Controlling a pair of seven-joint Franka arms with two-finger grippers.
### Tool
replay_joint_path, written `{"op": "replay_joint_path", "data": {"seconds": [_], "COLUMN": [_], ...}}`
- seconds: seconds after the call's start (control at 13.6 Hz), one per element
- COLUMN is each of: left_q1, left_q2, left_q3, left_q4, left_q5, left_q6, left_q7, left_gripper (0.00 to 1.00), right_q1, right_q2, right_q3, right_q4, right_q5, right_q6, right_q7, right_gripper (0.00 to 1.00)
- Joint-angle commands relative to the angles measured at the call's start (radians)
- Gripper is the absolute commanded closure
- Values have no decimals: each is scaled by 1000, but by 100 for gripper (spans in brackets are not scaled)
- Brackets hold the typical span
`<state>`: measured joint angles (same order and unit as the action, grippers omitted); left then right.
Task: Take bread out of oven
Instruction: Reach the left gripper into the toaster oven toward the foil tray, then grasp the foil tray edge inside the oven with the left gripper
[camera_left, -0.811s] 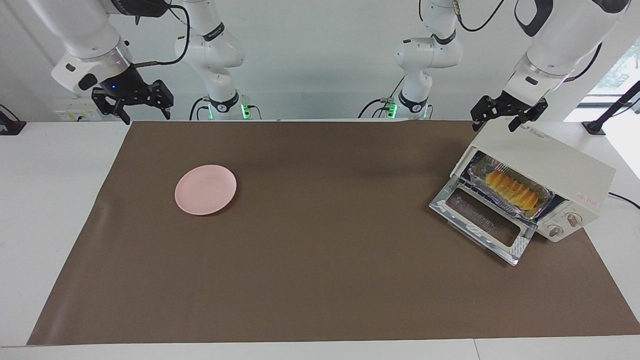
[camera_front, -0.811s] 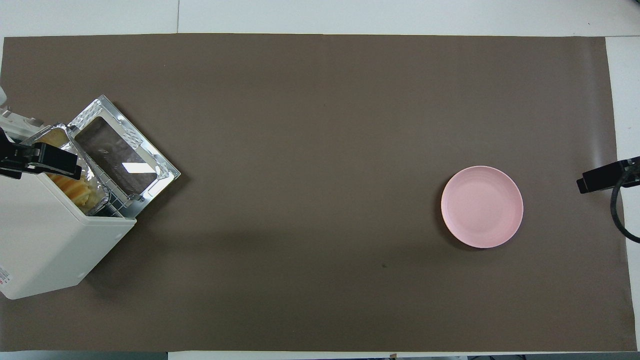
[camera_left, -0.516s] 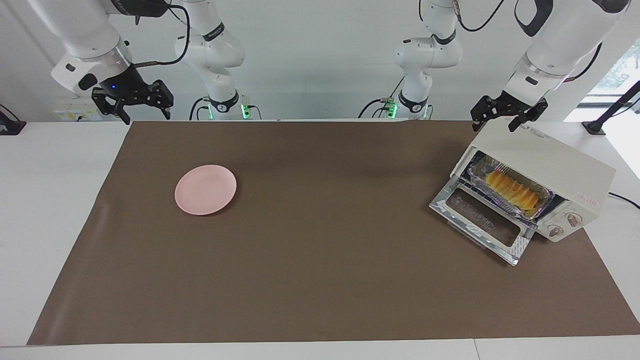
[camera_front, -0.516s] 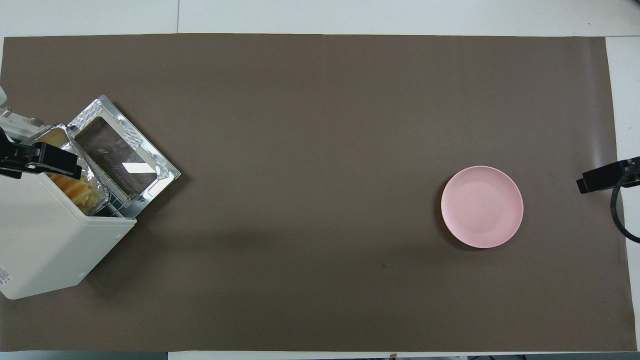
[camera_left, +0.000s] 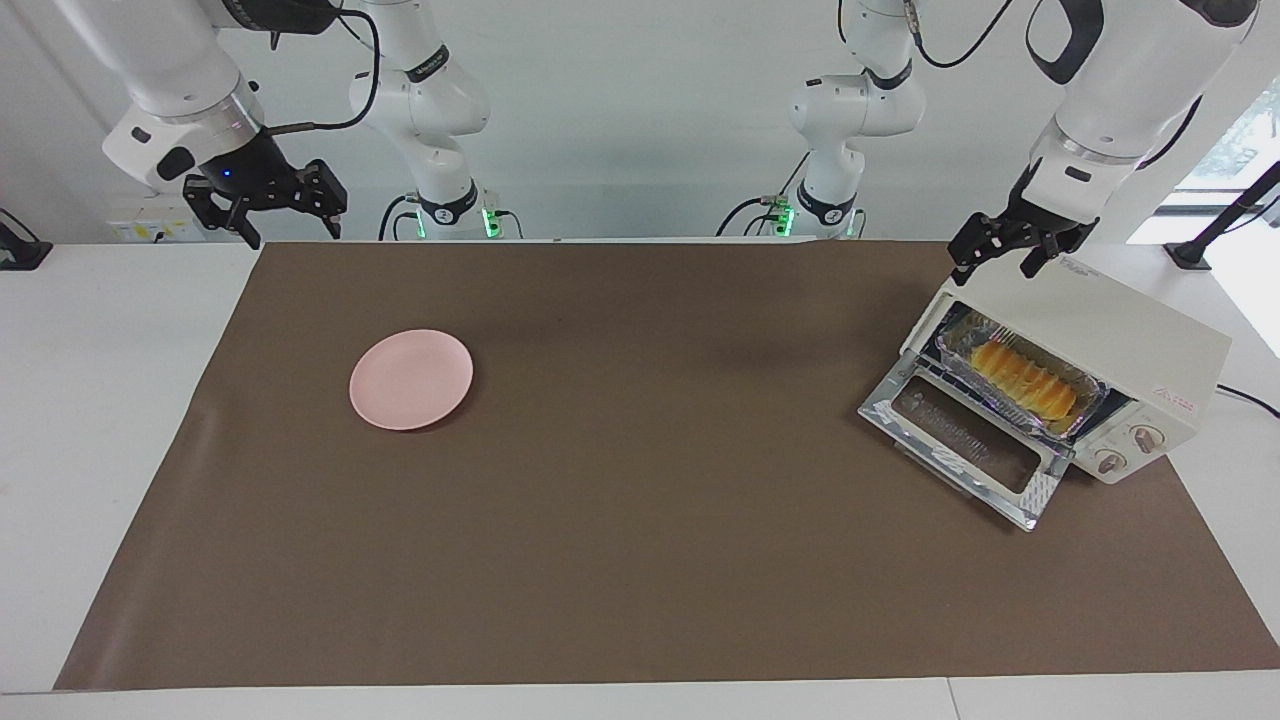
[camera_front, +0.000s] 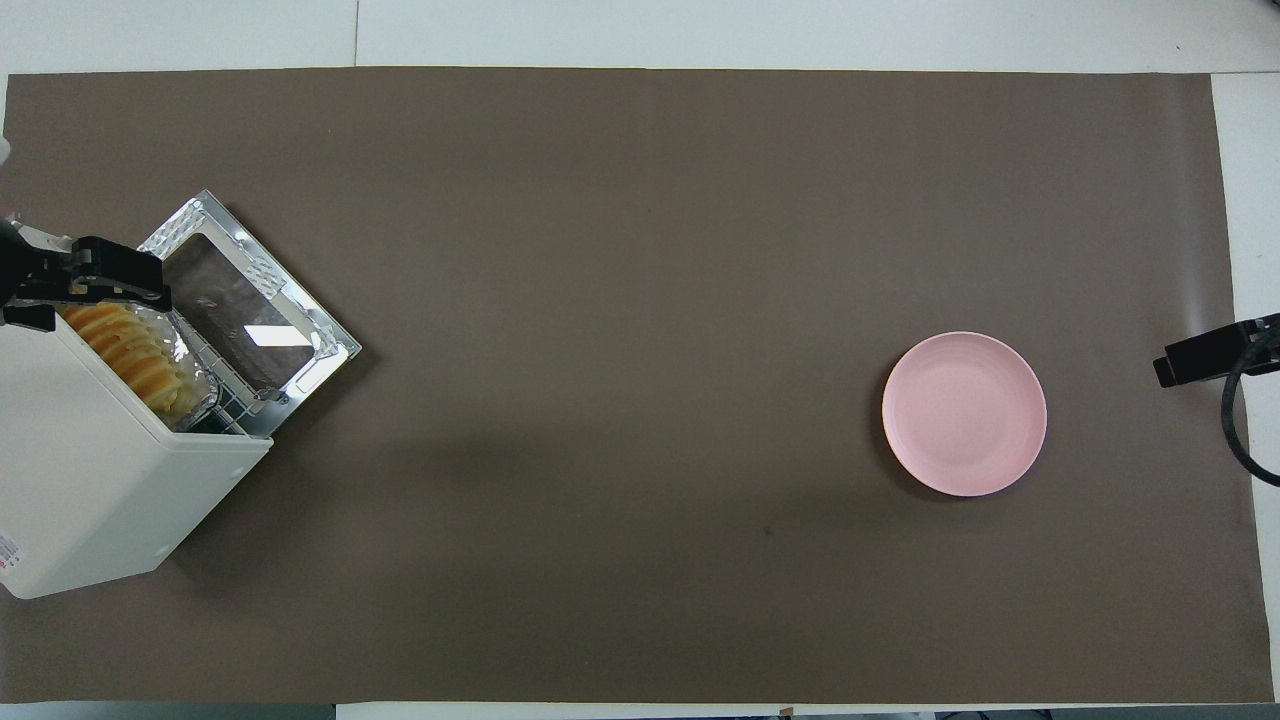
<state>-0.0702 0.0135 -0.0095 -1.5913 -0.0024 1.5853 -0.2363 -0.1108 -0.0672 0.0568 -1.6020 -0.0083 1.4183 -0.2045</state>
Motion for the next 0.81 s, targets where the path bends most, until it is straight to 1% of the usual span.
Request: {"op": "replay_joint_path", "data": {"seconds": [0.0,0.15,0.22,0.3,0.52,0.74], "left_q1": [-5,-8,-8,0,20,21], "left_q2": [123,189,201,212,201,201], "left_q3": [6,5,5,5,8,8], "left_q4": [50,47,31,-4,-123,-192], "left_q5": [2,129,162,169,195,226], "left_q6": [68,117,145,177,278,326], "left_q7": [-199,-270,-308,-334,-340,-393], "left_gripper": [0,0,0,0,0,0], "right_q1": [-4,-4,-4,-4,-4,-4], "right_q2": [-2,-2,-2,-2,-2,-2], "right_q3": [2,2,2,2,2,2], "right_q4": [8,8,8,8,8,8], "right_q5": [7,7,7,7,7,7], "right_q6": [-16,-15,-15,-15,-16,-16], "right_q7": [-12,-12,-12,-12,-12,-12], "right_gripper": [0,0,0,0,0,0]}}
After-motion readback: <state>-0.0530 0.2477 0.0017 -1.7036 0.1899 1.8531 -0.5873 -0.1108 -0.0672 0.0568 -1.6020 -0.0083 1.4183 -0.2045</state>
